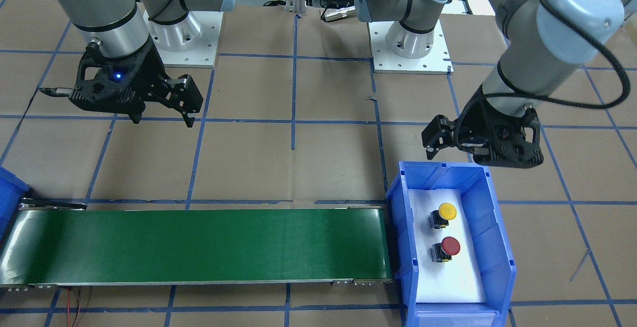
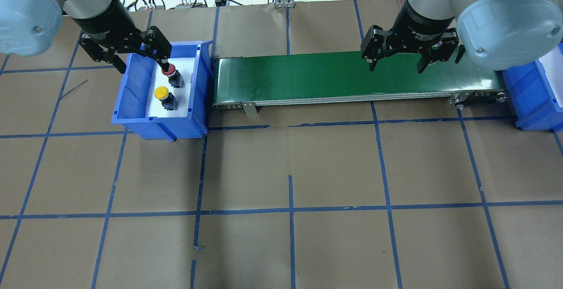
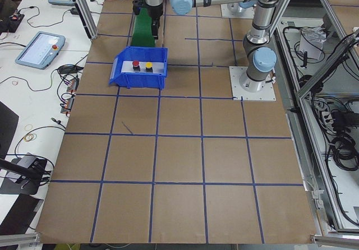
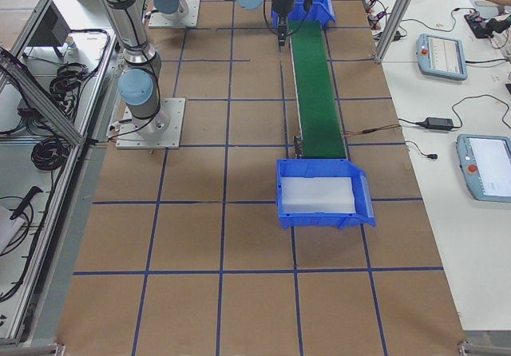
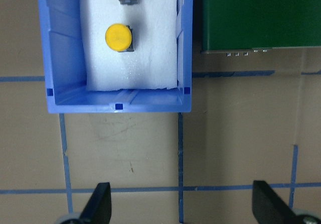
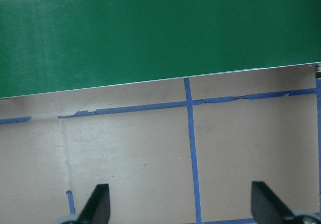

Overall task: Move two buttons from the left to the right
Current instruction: 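Move the left gripper over the yellow button in the blue bin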

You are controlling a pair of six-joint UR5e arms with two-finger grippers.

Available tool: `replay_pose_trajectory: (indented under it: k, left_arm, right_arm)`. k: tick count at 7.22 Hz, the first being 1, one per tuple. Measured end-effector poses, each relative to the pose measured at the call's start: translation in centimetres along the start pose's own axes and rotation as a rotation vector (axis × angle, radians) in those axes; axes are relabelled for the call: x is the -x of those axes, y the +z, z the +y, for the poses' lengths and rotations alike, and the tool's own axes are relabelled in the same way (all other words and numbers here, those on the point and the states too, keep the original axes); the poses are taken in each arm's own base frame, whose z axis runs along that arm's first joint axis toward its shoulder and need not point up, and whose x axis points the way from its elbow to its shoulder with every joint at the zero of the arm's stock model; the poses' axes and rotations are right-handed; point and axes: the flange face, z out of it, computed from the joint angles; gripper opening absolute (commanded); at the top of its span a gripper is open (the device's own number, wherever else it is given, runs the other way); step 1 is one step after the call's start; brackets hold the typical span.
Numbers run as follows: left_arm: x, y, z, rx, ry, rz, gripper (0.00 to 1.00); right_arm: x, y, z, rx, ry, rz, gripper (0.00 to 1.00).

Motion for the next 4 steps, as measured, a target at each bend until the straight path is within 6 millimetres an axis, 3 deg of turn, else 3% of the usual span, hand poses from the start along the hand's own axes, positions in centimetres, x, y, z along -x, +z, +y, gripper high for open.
replay_pose_trajectory:
  k: [2, 4]
  left_arm:
    - [1.3, 5.0, -2.8, 0.013, 0.008, -0.001, 0.99]
    - [1.7, 8.0, -3.3, 0.048, 0.015, -0.010, 0.95]
  right_arm:
    - [0.0, 0.0, 0.0, 0.001, 0.000, 0.000, 1.00]
    - [0.0, 0.1, 0.1, 0.005, 0.002, 0.002, 1.00]
